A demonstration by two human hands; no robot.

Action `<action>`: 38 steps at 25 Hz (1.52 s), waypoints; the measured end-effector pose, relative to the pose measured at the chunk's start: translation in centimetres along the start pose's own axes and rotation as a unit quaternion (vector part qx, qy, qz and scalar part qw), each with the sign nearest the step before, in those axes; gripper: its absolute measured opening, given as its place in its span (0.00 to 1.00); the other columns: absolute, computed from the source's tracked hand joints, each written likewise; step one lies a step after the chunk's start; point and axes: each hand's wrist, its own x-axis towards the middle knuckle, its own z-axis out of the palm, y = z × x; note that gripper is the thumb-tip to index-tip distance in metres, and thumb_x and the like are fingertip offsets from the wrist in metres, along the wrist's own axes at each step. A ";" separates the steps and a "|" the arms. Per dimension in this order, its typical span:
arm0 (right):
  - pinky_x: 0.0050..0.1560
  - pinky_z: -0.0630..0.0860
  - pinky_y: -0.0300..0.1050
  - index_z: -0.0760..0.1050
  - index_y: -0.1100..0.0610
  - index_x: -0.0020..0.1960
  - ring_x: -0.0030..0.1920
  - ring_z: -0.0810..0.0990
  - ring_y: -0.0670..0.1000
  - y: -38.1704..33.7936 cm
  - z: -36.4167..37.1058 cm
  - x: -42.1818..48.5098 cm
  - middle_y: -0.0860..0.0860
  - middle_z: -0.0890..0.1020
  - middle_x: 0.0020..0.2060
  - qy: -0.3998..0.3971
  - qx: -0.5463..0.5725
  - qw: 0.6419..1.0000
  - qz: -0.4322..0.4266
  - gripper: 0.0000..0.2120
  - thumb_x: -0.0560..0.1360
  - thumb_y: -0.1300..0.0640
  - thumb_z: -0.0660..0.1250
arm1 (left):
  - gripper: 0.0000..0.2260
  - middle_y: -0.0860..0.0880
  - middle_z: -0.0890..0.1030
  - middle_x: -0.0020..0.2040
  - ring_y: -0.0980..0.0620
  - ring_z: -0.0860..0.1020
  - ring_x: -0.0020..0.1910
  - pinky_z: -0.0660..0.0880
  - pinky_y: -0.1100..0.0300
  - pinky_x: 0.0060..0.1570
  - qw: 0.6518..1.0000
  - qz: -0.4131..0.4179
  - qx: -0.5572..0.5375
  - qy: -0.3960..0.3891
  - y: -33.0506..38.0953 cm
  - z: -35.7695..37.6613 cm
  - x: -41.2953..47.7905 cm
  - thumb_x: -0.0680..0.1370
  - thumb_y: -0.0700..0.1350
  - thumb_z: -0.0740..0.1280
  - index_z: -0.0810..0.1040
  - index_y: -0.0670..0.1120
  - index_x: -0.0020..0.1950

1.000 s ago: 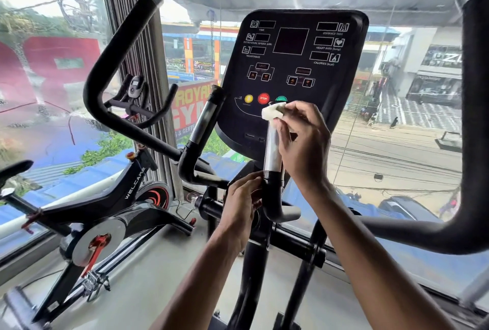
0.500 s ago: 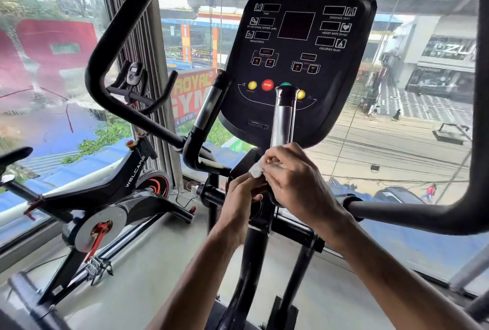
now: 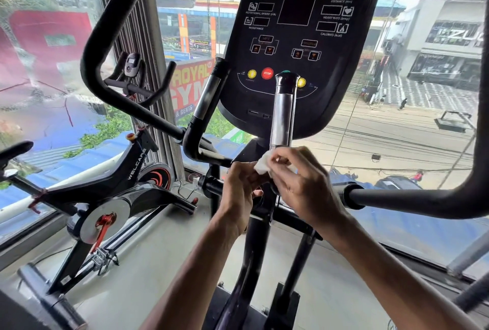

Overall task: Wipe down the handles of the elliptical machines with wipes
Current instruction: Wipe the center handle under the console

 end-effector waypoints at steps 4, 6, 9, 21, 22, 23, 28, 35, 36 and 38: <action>0.61 0.76 0.40 0.84 0.68 0.57 0.51 0.80 0.56 -0.7 0.4 -2.2 0.58 0.84 0.54 0.025 0.007 1.000 0.002 0.08 0.80 0.67 0.71 | 0.26 0.50 0.87 0.43 0.52 0.79 0.42 0.66 0.53 0.43 1.000 -0.006 0.006 -0.022 0.1 -0.4 0.4 0.83 0.50 0.51 0.88 0.49 0.43; 0.61 0.74 0.39 0.83 0.68 0.58 0.52 0.79 0.55 -1.6 1.0 -1.2 0.58 0.84 0.55 0.058 0.009 0.997 0.051 0.08 0.80 0.69 0.69 | 0.24 0.50 0.87 0.42 0.53 0.81 0.43 0.66 0.53 0.42 1.000 -0.013 0.000 -0.022 0.1 -0.4 0.5 0.83 0.50 0.52 0.87 0.48 0.42; 0.59 0.78 0.42 0.83 0.67 0.57 0.55 0.77 0.54 -2.3 1.3 -1.9 0.56 0.84 0.56 0.016 0.004 1.000 0.018 0.07 0.80 0.68 0.70 | 0.22 0.51 0.85 0.39 0.54 0.79 0.37 0.65 0.54 0.40 0.999 -0.021 -0.002 -0.034 0.3 -0.6 0.6 0.82 0.50 0.52 0.85 0.46 0.47; 0.63 0.75 0.36 0.84 0.67 0.56 0.53 0.84 0.55 -3.1 2.7 -7.0 0.58 0.84 0.52 0.153 0.073 0.964 0.206 0.10 0.75 0.69 0.75 | 0.16 0.51 0.88 0.46 0.53 0.83 0.45 0.70 0.51 0.49 0.991 0.018 0.133 -0.023 1.3 0.2 0.1 0.83 0.47 0.60 0.87 0.52 0.43; 0.60 0.77 0.36 0.84 0.67 0.55 0.52 0.84 0.53 -3.7 3.0 -6.9 0.57 0.84 0.51 0.198 0.107 0.936 0.269 0.09 0.75 0.69 0.75 | 0.14 0.52 0.88 0.47 0.54 0.83 0.46 0.69 0.51 0.50 0.985 0.036 0.169 -0.029 1.3 0.5 0.0 0.82 0.47 0.62 0.87 0.54 0.45; 0.57 0.78 0.37 0.83 0.66 0.54 0.51 0.84 0.51 -4.6 3.4 -6.5 0.56 0.84 0.50 0.233 0.138 0.905 0.328 0.08 0.75 0.69 0.75 | 0.10 0.52 0.87 0.48 0.54 0.83 0.48 0.69 0.50 0.51 0.978 0.049 0.199 -0.032 1.2 0.6 -0.1 0.80 0.49 0.64 0.86 0.55 0.47; 0.50 0.79 0.38 0.80 0.53 0.53 0.47 0.84 0.48 -9.4 5.7 -5.4 0.53 0.84 0.47 0.313 0.293 0.738 0.522 0.11 0.77 0.67 0.73 | 0.09 0.53 0.87 0.50 0.54 0.82 0.50 0.69 0.49 0.53 0.964 0.057 0.258 -0.014 1.1 1.0 -0.1 0.75 0.54 0.67 0.84 0.55 0.50; 0.48 0.84 0.42 0.78 0.63 0.63 0.42 0.88 0.46 -9.6 5.7 -3.4 0.52 0.88 0.42 0.343 0.583 0.249 0.693 0.13 0.79 0.65 0.72 | 0.11 0.53 0.86 0.47 0.56 0.82 0.47 0.71 0.53 0.48 0.966 0.068 0.249 -0.010 1.0 2.0 -1.1 0.83 0.45 0.63 0.83 0.53 0.46; 0.39 0.82 0.37 0.77 0.64 0.63 0.38 0.87 0.45 -9.8 5.2 -2.8 0.52 0.88 0.39 0.346 0.604 0.218 0.684 0.14 0.79 0.68 0.72 | 0.11 0.51 0.85 0.47 0.54 0.82 0.47 0.72 0.54 0.46 0.967 0.071 0.244 -0.011 0.8 2.1 -1.2 0.83 0.44 0.63 0.83 0.52 0.45; 0.30 0.78 0.33 0.76 0.63 0.62 0.34 0.86 0.44 -9.5 4.2 -2.0 0.51 0.86 0.36 0.341 0.614 0.189 0.686 0.13 0.79 0.70 0.70 | 0.08 0.50 0.86 0.47 0.53 0.82 0.47 0.71 0.54 0.46 0.966 0.074 0.246 -0.006 0.7 2.1 -1.2 0.81 0.46 0.65 0.83 0.52 0.45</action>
